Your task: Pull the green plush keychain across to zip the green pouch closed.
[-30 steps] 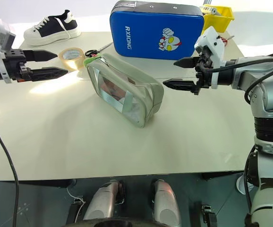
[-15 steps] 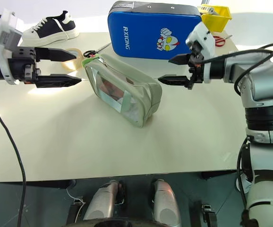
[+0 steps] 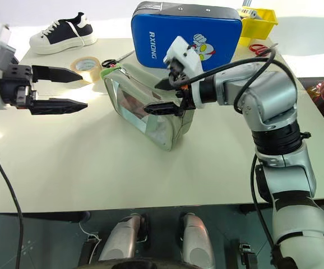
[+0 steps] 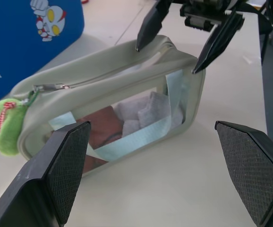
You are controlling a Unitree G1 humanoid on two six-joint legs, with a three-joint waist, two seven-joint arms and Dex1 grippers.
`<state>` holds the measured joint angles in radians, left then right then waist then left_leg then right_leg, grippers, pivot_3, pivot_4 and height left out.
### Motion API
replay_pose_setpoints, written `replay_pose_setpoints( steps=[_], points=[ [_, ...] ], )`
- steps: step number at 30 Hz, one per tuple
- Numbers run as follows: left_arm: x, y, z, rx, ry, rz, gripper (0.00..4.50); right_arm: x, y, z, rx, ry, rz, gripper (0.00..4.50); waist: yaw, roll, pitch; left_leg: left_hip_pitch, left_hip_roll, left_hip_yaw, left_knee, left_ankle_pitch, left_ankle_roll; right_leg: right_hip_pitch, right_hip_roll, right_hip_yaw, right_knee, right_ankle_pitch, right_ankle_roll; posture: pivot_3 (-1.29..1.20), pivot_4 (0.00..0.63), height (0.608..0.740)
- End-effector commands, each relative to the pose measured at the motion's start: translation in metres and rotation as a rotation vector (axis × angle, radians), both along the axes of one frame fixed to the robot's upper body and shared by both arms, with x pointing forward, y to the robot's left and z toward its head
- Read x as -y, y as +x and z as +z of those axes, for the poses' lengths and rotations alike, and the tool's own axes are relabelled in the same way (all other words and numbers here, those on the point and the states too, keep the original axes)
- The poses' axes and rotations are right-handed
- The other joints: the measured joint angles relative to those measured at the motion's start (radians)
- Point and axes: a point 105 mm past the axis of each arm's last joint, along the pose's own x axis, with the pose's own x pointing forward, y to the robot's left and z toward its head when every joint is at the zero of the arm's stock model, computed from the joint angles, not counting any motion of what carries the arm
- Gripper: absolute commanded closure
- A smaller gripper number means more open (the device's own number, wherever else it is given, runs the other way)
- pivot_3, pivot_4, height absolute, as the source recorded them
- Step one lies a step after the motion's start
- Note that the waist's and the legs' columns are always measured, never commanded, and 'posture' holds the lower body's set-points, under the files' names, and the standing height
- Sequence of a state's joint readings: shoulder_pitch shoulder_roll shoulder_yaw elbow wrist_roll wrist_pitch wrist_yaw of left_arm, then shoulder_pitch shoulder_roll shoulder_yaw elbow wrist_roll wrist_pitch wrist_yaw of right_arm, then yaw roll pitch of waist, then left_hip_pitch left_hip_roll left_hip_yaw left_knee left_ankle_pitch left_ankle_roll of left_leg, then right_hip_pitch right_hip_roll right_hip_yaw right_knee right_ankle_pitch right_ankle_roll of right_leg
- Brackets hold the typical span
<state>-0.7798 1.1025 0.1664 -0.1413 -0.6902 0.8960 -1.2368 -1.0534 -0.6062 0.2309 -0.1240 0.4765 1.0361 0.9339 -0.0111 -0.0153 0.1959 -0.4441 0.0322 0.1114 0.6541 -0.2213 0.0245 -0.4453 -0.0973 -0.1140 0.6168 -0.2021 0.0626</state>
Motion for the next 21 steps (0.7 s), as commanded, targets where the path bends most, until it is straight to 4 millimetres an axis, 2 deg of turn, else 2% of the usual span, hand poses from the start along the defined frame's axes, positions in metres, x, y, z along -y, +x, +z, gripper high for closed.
replay_pose_setpoints(
  steps=[1, 2, 5, 8, 11, 15, 16, 21],
  points=[
    [0.003, -0.004, 0.01, 0.051, -0.016, -0.005, 0.02, -0.009, 0.003, -0.005, 0.094, -0.047, 0.003, 0.0, -0.001, 0.0, 0.0, 0.0, 0.0, 0.0, 0.0, 0.0, 0.0, 0.0, 0.0, 0.0, 0.0, 0.0, 0.0, 0.0, 0.15, 0.74],
    [0.004, -0.004, 0.01, 0.052, -0.019, -0.005, 0.02, -0.009, 0.005, -0.007, 0.097, -0.051, 0.001, 0.0, -0.001, 0.0, 0.0, 0.0, 0.0, 0.0, 0.0, 0.0, 0.0, 0.0, 0.0, 0.0, 0.0, 0.0, 0.0, 0.0, 0.15, 0.74],
    [0.003, -0.003, 0.012, 0.064, -0.032, 0.008, 0.0, -0.007, 0.006, -0.006, 0.137, -0.081, 0.019, 0.8, -0.001, 0.0, 0.0, 0.0, 0.0, 0.0, 0.0, 0.0, 0.0, 0.0, 0.0, 0.0, 0.001, 0.0, 0.0, 0.0, 0.15, 0.74],
    [0.002, -0.003, 0.011, 0.069, -0.036, 0.018, 0.0, -0.006, 0.006, -0.005, 0.155, -0.094, 0.034, 2.35, -0.001, 0.0, 0.0, 0.0, 0.0, 0.0, 0.0, 0.0, 0.0, 0.0, 0.0, 0.0, 0.001, 0.0, 0.001, 0.0, 0.15, 0.74],
    [0.002, -0.002, 0.011, 0.077, -0.039, 0.027, 0.0, -0.008, 0.008, -0.003, 0.29, -0.154, 0.092, 3.86, -0.002, 0.0, 0.0, 0.0, 0.0, 0.0, 0.0, 0.0, 0.0, 0.0, 0.001, 0.0, 0.001, 0.0, 0.001, 0.0, 0.15, 0.74],
    [0.001, -0.001, 0.013, 0.09, -0.049, 0.04, 0.0, -0.013, 0.02, 0.016, 0.685, -0.225, 0.19, 3.86, -0.003, 0.0, 0.0, 0.001, 0.0, 0.0, 0.001, 0.0, 0.0, 0.0, 0.001, 0.0, 0.001, 0.0, 0.001, 0.0, 0.15, 0.74],
    [0.001, 0.0, 0.012, 0.089, -0.046, 0.041, 0.0, -0.012, 0.023, 0.018, 0.725, -0.229, 0.207, 3.86, -0.004, 0.0, 0.0, 0.001, 0.0, 0.0, 0.001, 0.0, 0.0, 0.0, 0.001, 0.0, 0.001, 0.0, 0.001, 0.0, 0.15, 0.74],
    [0.0, -0.001, 0.012, 0.089, -0.04, 0.044, 0.0, -0.009, 0.031, 0.011, 0.628, -0.186, 0.254, 3.86, -0.005, 0.0, 0.0, 0.001, 0.0, 0.0, 0.001, 0.003, -0.005, 0.0, 0.001, 0.0, 0.002, 0.0, 0.001, 0.0, 0.15, 0.74]
  ],
)
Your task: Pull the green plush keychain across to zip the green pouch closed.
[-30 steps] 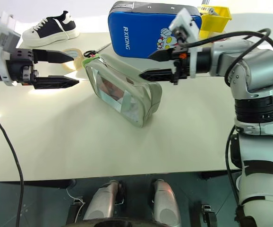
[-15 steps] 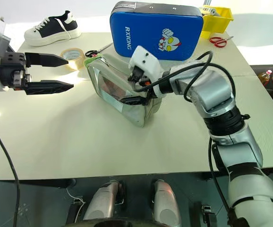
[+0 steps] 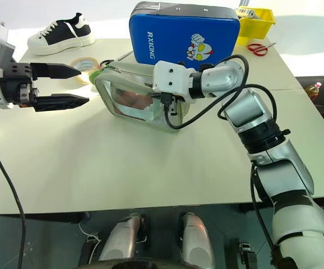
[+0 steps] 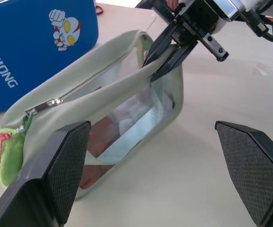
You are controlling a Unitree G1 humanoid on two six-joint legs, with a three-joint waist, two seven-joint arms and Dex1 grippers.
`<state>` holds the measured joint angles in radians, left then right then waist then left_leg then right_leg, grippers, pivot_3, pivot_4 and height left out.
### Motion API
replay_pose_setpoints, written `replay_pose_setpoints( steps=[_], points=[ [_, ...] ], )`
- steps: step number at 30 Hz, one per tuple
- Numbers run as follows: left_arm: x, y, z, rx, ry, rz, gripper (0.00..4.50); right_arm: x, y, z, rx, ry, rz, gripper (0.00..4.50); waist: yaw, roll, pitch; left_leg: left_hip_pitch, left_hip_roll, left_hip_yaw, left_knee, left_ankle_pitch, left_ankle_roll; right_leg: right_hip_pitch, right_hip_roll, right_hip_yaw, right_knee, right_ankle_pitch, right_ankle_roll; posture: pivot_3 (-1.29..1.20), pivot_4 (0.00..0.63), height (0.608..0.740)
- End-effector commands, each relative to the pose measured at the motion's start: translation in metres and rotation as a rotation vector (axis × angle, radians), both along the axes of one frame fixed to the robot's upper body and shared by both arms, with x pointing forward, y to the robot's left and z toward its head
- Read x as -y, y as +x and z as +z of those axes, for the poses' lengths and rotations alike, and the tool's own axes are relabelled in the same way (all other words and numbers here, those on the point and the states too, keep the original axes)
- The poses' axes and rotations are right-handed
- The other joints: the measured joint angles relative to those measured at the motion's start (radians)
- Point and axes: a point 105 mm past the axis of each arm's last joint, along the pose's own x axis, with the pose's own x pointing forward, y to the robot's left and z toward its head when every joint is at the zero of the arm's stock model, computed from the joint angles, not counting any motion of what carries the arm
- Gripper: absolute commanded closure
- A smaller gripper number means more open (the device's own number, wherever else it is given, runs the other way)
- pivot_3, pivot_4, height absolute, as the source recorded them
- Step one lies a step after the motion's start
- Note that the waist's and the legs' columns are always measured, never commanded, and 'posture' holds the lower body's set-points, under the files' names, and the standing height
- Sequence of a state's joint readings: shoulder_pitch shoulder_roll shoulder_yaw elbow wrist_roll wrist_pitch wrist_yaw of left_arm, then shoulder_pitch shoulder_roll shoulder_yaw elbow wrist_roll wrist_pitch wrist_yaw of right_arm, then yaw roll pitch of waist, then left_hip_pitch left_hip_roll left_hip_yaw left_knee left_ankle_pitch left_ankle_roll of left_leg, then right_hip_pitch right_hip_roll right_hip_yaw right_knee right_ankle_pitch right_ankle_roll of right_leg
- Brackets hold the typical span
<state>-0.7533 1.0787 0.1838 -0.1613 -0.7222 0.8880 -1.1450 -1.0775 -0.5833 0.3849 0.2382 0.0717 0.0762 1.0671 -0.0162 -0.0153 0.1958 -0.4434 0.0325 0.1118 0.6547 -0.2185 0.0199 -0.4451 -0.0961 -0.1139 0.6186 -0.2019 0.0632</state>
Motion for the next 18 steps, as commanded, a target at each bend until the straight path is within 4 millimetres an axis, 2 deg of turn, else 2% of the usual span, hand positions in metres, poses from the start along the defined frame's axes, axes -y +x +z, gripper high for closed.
replay_pose_setpoints(
  steps=[1, 4, 8, 12, 15, 18],
  points=[
    [-0.002, -0.006, 0.014, 0.063, -0.001, 0.004, 0.0, -0.004, -0.002, 0.015, -0.004, 0.052, 0.059, 3.86, 0.0, 0.0, 0.0, 0.0, 0.0, 0.0, 0.0, 0.0, 0.0, 0.0, 0.0, 0.0, 0.0, 0.0, 0.0, 0.0, 0.15, 0.74],
    [-0.002, -0.006, 0.014, 0.065, -0.002, 0.006, 0.0, 0.002, 0.006, 0.007, 0.053, 0.015, 0.077, 3.86, -0.001, 0.0, 0.0, 0.001, 0.0, 0.0, 0.0, 0.0, 0.0, 0.001, 0.0, 0.0, 0.001, 0.0, 0.0, 0.0, 0.15, 0.74],
    [0.0, -0.006, 0.013, 0.062, 0.001, 0.004, 0.0, 0.008, 0.014, -0.001, 0.03, 0.046, 0.072, 3.86, -0.002, 0.0, 0.0, 0.001, 0.0, 0.0, 0.001, -0.001, 0.001, 0.001, 0.0, 0.0, 0.001, 0.0, 0.0, 0.0, 0.15, 0.74],
    [0.001, -0.007, 0.012, 0.061, 0.008, 0.001, 0.0, 0.028, 0.036, -0.018, -0.068, 0.013, -0.11, 3.86, -0.001, 0.0, 0.0, 0.001, 0.0, 0.0, 0.002, 0.0, 0.0, 0.001, 0.0, 0.0, 0.003, 0.0, 0.0, 0.0, 0.15, 0.74],
    [0.001, -0.007, 0.014, 0.063, 0.007, 0.002, 0.0, 0.029, 0.031, -0.013, -0.154, 0.063, -0.107, 3.04, 0.002, 0.0, 0.0, 0.001, 0.001, -0.001, 0.005, 0.0, 0.001, 0.001, 0.0, 0.0, 0.006, 0.0, 0.0, 0.0, 0.15, 0.74],
    [0.0, -0.006, 0.013, 0.064, 0.008, 0.006, 0.0, 0.029, 0.027, -0.009, -0.187, 0.087, -0.117, 1.44, 0.004, 0.0, 0.0, 0.001, 0.001, -0.001, 0.007, -0.002, 0.003, 0.001, 0.0, 0.0, 0.008, 0.0, -0.001, 0.0, 0.15, 0.74]
  ],
)
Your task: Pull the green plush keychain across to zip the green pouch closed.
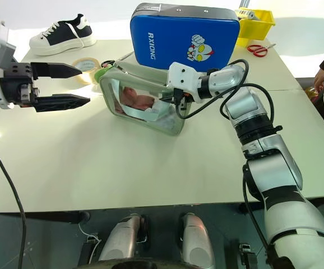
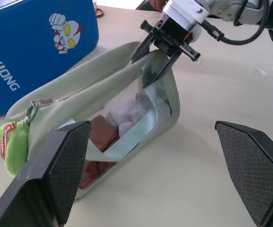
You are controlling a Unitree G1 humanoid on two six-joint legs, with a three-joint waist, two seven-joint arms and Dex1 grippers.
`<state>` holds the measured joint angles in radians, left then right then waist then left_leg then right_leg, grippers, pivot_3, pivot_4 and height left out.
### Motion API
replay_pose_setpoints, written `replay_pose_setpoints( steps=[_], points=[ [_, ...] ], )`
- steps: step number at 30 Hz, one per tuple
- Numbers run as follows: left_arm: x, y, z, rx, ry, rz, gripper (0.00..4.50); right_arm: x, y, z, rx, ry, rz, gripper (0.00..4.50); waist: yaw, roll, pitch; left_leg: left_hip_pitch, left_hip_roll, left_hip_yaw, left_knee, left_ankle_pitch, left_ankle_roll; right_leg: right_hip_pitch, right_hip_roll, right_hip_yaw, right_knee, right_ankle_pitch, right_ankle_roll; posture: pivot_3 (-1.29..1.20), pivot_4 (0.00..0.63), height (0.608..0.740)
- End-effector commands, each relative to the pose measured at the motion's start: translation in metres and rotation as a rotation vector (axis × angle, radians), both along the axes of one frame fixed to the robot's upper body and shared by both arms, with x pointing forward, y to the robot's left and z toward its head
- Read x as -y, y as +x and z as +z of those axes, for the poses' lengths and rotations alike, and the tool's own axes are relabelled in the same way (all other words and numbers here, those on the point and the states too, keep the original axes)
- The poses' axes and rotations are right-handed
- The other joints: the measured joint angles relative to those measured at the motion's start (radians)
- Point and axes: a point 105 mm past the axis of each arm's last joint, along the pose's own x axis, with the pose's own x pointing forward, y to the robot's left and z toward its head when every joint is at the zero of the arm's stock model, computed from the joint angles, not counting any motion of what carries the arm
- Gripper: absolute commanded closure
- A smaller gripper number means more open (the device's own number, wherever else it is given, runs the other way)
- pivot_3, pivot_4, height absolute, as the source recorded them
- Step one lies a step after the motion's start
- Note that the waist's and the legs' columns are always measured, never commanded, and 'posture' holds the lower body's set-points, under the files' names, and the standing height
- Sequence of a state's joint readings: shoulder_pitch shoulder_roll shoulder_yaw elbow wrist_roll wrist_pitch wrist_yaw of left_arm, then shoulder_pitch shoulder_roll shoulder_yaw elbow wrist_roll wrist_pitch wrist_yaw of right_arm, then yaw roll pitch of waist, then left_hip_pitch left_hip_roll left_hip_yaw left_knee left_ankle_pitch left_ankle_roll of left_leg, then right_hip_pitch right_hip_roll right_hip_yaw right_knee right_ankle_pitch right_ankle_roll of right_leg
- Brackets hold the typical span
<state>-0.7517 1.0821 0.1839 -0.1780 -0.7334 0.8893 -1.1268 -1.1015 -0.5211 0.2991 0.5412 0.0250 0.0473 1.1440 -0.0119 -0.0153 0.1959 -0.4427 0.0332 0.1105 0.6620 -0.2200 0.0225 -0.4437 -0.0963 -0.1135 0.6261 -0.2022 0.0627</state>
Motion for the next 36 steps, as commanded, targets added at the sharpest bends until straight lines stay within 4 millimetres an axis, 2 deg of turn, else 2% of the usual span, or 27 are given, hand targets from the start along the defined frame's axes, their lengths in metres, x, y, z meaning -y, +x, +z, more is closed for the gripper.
replay_pose_setpoints(
  steps=[1, 2, 6, 10, 14, 17, 20, 21, 26, 31, 33, 36],
  points=[
    [-0.002, -0.005, 0.012, 0.055, 0.004, 0.004, 0.0, 0.001, -0.009, 0.02, -0.004, 0.051, 0.006, 0.93, 0.0, 0.0, 0.0, 0.0, 0.0, 0.0, 0.001, 0.0, 0.0, 0.0, 0.0, 0.0, 0.001, 0.0, 0.0, 0.0, 0.15, 0.74],
    [-0.001, -0.005, 0.013, 0.056, 0.004, 0.003, 0.0, 0.001, -0.012, 0.024, -0.01, 0.055, 0.011, 0.47, 0.0, 0.0, 0.0, 0.0, 0.0, 0.0, 0.001, 0.0, 0.0, 0.0, 0.0, 0.0, 0.001, 0.0, 0.0, 0.0, 0.15, 0.74],
    [-0.001, -0.005, 0.014, 0.06, 0.004, 0.005, 0.0, -0.001, -0.018, 0.044, -0.016, 0.084, -0.006, 0.47, -0.002, 0.0, 0.0, 0.0, 0.0, 0.0, 0.001, 0.0, 0.001, 0.0, 0.0, 0.0, 0.001, 0.0, 0.0, 0.0, 0.15, 0.74],
    [0.001, -0.003, 0.013, 0.063, 0.005, -0.005, 0.0, -0.02, -0.025, 0.058, -0.064, 0.127, -0.027, 0.47, -0.003, 0.0, 0.0, 0.0, 0.0, 0.0, 0.001, 0.0, 0.001, -0.001, 0.0, 0.0, 0.002, 0.0, 0.0, 0.0, 0.15, 0.74],
    [0.003, -0.001, 0.013, 0.068, 0.002, -0.012, 0.0, -0.037, -0.028, 0.05, -0.071, 0.107, -0.033, 0.47, -0.003, 0.0, 0.0, 0.0, 0.0, 0.0, 0.001, 0.0, 0.001, -0.001, 0.0, 0.0, 0.002, 0.0, -0.001, 0.0, 0.15, 0.74],
    [0.004, 0.0, 0.011, 0.068, 0.003, -0.012, 0.0, -0.041, -0.024, 0.042, -0.066, 0.086, -0.048, 0.47, 0.0, 0.0, 0.0, 0.0, 0.0, 0.0, 0.001, -0.001, 0.001, -0.001, 0.0, 0.0, 0.002, 0.0, -0.001, 0.0, 0.15, 0.74],
    [0.002, -0.002, 0.011, 0.067, 0.008, -0.007, 0.0, -0.043, -0.017, 0.039, -0.065, 0.075, -0.066, 1.31, 0.001, 0.0, 0.0, -0.001, -0.001, 0.0, 0.001, -0.001, 0.001, -0.001, -0.001, 0.0, 0.002, -0.001, -0.001, 0.0, 0.15, 0.74],
    [0.001, -0.003, 0.011, 0.067, 0.009, -0.004, 0.0, -0.045, -0.017, 0.038, -0.062, 0.071, -0.065, 1.74, 0.0, 0.0, 0.0, -0.001, -0.001, 0.0, 0.001, -0.001, 0.001, -0.001, -0.001, 0.0, 0.002, -0.001, -0.001, 0.0, 0.15, 0.74],
    [0.0, -0.004, 0.013, 0.079, 0.013, 0.008, 0.0, -0.048, -0.015, 0.032, -0.041, 0.033, -0.04, 4.45, -0.004, 0.0, 0.0, -0.001, 0.0, 0.0, 0.001, -0.001, 0.001, -0.001, -0.001, 0.0, 0.002, 0.0, -0.001, 0.0, 0.15, 0.74],
    [-0.004, -0.006, 0.017, 0.09, 0.003, 0.028, 0.0, -0.053, -0.018, 0.03, 0.044, -0.017, 0.041, 4.45, -0.006, 0.0, 0.0, 0.0, 0.0, 0.0, 0.001, -0.001, 0.001, -0.001, 0.0, 0.0, 0.002, 0.0, -0.001, 0.0, 0.15, 0.74],
    [-0.013, -0.007, 0.02, 0.085, -0.007, 0.06, 0.0, -0.057, -0.014, 0.048, 0.168, 0.012, 0.079, 4.45, -0.01, 0.0, 0.0, 0.0, 0.0, 0.0, 0.001, -0.001, 0.001, -0.001, 0.0, 0.0, 0.002, 0.0, -0.001, 0.0, 0.15, 0.74],
    [-0.026, -0.008, 0.019, 0.073, 0.006, 0.104, 0.0, -0.057, -0.008, 0.063, 0.285, 0.015, 0.11, 4.45, -0.014, 0.001, 0.0, 0.0, 0.0, 0.0, 0.0, -0.001, 0.001, -0.002, 0.0, 0.0, 0.002, 0.0, -0.001, 0.0, 0.15, 0.74]
  ],
)
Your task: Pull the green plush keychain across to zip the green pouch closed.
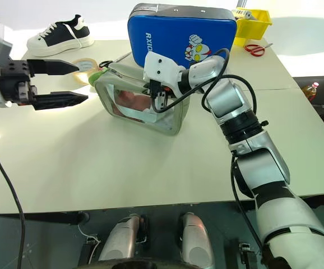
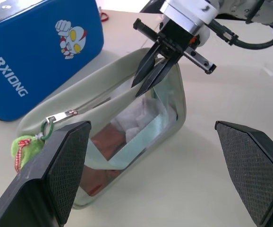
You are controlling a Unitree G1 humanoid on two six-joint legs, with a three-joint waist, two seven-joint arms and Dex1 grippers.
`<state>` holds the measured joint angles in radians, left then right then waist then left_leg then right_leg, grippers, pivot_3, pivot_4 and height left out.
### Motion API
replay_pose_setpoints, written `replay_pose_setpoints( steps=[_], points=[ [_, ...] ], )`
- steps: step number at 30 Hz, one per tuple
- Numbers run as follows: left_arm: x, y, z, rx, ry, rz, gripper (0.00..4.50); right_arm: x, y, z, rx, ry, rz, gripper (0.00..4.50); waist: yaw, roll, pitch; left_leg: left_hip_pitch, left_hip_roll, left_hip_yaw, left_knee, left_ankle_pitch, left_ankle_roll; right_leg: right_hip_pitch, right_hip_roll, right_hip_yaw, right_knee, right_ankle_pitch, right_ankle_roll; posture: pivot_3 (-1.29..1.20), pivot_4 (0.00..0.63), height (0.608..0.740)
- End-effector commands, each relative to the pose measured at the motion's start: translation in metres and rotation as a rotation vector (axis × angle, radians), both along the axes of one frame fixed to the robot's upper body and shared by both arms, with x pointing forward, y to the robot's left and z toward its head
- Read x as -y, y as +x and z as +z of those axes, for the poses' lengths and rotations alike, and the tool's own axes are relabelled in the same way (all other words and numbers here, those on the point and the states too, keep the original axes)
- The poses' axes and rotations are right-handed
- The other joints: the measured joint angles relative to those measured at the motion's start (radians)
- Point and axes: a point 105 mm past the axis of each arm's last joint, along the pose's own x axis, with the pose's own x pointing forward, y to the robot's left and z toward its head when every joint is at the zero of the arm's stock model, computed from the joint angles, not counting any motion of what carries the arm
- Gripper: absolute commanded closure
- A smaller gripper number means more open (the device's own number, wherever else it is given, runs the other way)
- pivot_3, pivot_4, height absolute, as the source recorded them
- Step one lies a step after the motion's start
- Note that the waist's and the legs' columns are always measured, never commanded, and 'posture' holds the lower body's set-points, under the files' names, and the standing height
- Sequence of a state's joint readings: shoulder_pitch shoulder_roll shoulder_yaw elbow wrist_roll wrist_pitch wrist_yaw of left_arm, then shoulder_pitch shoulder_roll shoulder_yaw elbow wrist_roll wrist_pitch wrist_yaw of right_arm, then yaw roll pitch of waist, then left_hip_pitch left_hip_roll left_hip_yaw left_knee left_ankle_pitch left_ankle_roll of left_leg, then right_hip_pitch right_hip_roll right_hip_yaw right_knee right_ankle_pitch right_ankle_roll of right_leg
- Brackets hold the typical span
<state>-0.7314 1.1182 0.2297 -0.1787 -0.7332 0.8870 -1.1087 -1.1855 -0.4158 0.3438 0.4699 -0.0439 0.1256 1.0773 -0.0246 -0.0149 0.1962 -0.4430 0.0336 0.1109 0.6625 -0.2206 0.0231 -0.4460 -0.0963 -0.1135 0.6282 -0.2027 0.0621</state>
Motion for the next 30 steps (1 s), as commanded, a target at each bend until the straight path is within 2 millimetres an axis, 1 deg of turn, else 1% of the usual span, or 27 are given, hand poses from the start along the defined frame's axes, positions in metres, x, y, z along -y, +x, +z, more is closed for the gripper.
replay_pose_setpoints(
  steps=[1, 4, 7, 10, 12, 14, 17, 19, 20, 22, 24, 27, 30],
  points=[
    [-0.017, -0.006, 0.011, 0.037, 0.007, 0.057, 0.0, -0.008, -0.001, 0.041, 0.207, 0.034, 0.072, 4.45, -0.001, 0.0, 0.0, 0.0, 0.0, 0.0, 0.0, 0.0, 0.0, 0.0, 0.0, 0.0, 0.0, 0.0, 0.0, 0.0, 0.15, 0.74],
    [-0.02, -0.009, 0.013, 0.04, 0.003, 0.071, 0.0, -0.009, -0.001, 0.037, 0.2, 0.055, 0.109, 4.45, 0.002, 0.0, 0.0, 0.0, 0.0, 0.0, -0.001, 0.0, 0.0, -0.001, 0.0, 0.0, 0.0, 0.0, 0.0, 0.0, 0.15, 0.74],
    [-0.02, -0.012, 0.011, 0.037, 0.002, 0.077, 0.0, -0.009, -0.001, 0.019, 0.154, 0.031, 0.117, 4.45, 0.007, 0.0, 0.0, -0.001, 0.0, 0.0, -0.001, 0.0, 0.0, 0.0, 0.0, 0.0, 0.0, 0.0, 0.0, 0.0, 0.15, 0.74],
    [-0.019, -0.012, 0.004, 0.029, 0.006, 0.08, 0.0, -0.006, -0.012, -0.007, 0.098, -0.044, 0.154, 4.45, 0.012, 0.0, 0.0, 0.0, -0.001, 0.0, -0.001, 0.0, 0.0, 0.001, -0.001, 0.0, 0.0, 0.0, 0.0, 0.0, 0.15, 0.74],
    [-0.019, -0.012, 0.001, 0.023, 0.007, 0.082, 0.0, -0.005, -0.019, -0.019, 0.026, -0.057, 0.159, 4.45, 0.011, 0.0, 0.0, 0.0, -0.001, 0.0, 0.0, 0.0, 0.0, 0.001, -0.001, 0.0, 0.0, 0.0, 0.0, 0.0, 0.15, 0.74],
    [-0.019, -0.012, -0.001, 0.02, 0.008, 0.084, 0.0, -0.006, -0.025, -0.021, -0.05, -0.032, 0.149, 4.45, 0.01, 0.0, 0.0, 0.0, -0.001, 0.0, 0.0, 0.0, 0.0, 0.001, -0.001, 0.0, 0.0, -0.001, -0.001, 0.0, 0.15, 0.74],
    [-0.02, -0.011, 0.0, 0.02, 0.006, 0.088, 0.0, -0.009, -0.028, -0.009, -0.109, 0.033, 0.117, 4.45, 0.01, 0.0, 0.0, 0.001, 0.0, -0.001, 0.0, 0.0, -0.001, 0.001, -0.001, 0.0, 0.001, -0.002, -0.003, 0.0, 0.15, 0.74],
    [-0.02, -0.009, 0.0, 0.02, 0.004, 0.088, 0.0, -0.01, -0.028, -0.001, -0.128, 0.065, 0.1, 3.7, 0.01, 0.0, 0.0, 0.001, 0.0, -0.001, 0.0, 0.0, -0.002, 0.001, -0.001, 0.0, 0.001, -0.002, -0.003, 0.0, 0.15, 0.74],
    [-0.02, -0.008, -0.001, 0.019, 0.004, 0.087, 0.0, -0.009, -0.027, 0.002, -0.119, 0.073, 0.089, 3.45, 0.011, 0.0, 0.0, 0.001, 0.0, -0.001, 0.0, 0.0, -0.002, 0.001, -0.001, 0.0, 0.001, -0.002, -0.003, 0.0, 0.15, 0.74],
    [-0.02, -0.008, -0.002, 0.017, 0.004, 0.085, 0.0, -0.006, -0.025, 0.006, -0.099, 0.082, 0.064, 2.39, 0.011, 0.0, 0.0, 0.0, 0.0, -0.001, 0.0, -0.001, -0.003, 0.001, -0.001, 0.0, 0.0, -0.002, -0.003, 0.0, 0.15, 0.74],
    [-0.025, -0.005, -0.003, 0.013, -0.007, 0.109, 0.0, 0.006, -0.023, 0.015, -0.083, 0.098, 0.037, 1.44, 0.012, 0.0, 0.0, 0.0, 0.0, -0.001, 0.0, -0.001, -0.003, 0.001, -0.001, 0.0, 0.0, -0.002, -0.003, 0.0, 0.15, 0.74],
    [-0.039, 0.0, -0.005, 0.004, -0.026, 0.164, 0.0, 0.024, -0.026, 0.027, -0.075, 0.115, 0.005, 1.44, 0.013, 0.0, 0.0, -0.001, -0.001, -0.001, 0.0, -0.001, -0.003, 0.0, -0.001, 0.0, 0.0, -0.002, -0.003, 0.0, 0.15, 0.74],
    [-0.055, 0.006, -0.011, -0.014, -0.064, 0.224, 0.0, 0.043, -0.036, 0.029, -0.087, 0.11, -0.021, 1.44, 0.012, 0.0, 0.0, -0.001, -0.001, -0.001, -0.001, -0.002, -0.003, 0.0, -0.001, 0.0, 0.0, -0.002, -0.003, 0.0, 0.15, 0.74]
  ],
)
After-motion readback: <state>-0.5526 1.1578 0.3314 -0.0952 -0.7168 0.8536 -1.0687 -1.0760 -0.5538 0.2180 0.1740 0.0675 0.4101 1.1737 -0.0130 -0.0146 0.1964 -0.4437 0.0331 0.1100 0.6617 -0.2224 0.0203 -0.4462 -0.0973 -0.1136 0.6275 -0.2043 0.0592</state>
